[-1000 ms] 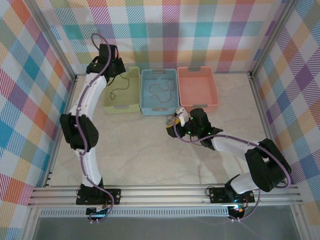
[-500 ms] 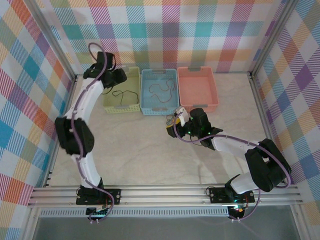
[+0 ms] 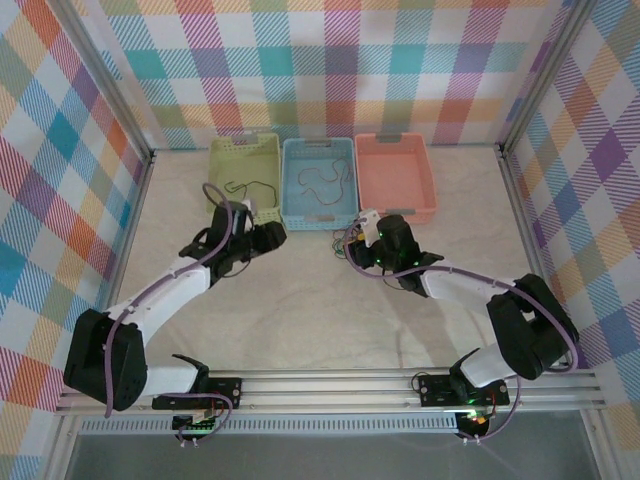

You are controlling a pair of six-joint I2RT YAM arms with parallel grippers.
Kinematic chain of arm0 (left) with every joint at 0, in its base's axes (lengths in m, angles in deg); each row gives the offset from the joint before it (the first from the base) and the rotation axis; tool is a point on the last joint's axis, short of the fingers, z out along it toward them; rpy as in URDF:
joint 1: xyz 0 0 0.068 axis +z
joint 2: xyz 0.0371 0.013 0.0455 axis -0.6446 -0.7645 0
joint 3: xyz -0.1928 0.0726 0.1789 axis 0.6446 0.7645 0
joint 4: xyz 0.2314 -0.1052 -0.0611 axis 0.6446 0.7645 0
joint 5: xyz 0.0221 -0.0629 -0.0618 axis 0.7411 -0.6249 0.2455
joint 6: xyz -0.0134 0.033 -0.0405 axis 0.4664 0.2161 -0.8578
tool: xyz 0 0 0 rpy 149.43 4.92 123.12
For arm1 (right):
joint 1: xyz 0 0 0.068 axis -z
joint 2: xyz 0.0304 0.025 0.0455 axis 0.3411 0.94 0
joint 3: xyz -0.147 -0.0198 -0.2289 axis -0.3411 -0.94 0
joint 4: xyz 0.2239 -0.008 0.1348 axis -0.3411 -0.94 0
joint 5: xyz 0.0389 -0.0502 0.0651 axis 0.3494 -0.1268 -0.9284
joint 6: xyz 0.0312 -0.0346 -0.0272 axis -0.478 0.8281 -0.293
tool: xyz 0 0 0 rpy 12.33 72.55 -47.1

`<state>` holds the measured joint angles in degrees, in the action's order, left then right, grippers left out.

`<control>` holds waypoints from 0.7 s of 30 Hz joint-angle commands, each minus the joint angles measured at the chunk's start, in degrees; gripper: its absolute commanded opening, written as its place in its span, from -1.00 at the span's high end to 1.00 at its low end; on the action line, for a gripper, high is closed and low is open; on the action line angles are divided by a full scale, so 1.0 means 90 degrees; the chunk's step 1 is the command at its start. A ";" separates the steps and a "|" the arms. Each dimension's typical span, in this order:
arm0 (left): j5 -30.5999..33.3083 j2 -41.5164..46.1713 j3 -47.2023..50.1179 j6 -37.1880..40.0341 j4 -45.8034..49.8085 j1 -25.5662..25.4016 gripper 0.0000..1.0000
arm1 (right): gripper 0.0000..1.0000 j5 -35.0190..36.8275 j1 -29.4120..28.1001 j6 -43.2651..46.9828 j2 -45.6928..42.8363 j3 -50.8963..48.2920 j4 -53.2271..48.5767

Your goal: Untangle the cables

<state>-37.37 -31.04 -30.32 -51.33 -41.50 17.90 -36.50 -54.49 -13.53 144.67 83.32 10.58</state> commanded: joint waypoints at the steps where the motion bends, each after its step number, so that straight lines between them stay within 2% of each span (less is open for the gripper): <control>1: -0.0081 0.0439 0.0281 -0.0063 -0.0967 -0.0168 -0.08 | 0.10 0.0469 -0.0019 -0.0174 0.0314 0.0294 -0.0310; 5: 0.0056 0.0340 0.0401 0.0159 -0.1188 -0.0271 -0.07 | 0.13 0.0395 -0.0012 -0.0174 0.0605 0.0490 -0.0488; 10: 0.0145 0.0227 0.0610 0.0348 -0.1474 -0.0332 -0.06 | 0.18 -0.0447 -0.0029 0.0122 0.0859 0.0706 -0.0687; 17: 0.0232 0.0367 0.0997 0.0334 -0.2010 -0.0342 -0.06 | 0.01 -0.1107 -0.0065 0.0350 0.0702 0.0490 -0.0306; 21: 0.0227 0.0271 0.1012 0.0341 -0.2211 -0.0337 -0.07 | -0.01 -0.1046 -0.0125 0.0418 0.0920 0.0708 -0.0614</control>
<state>-36.04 -28.79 -21.71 -49.34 -56.80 15.38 -43.87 -54.99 -11.41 152.08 87.80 6.34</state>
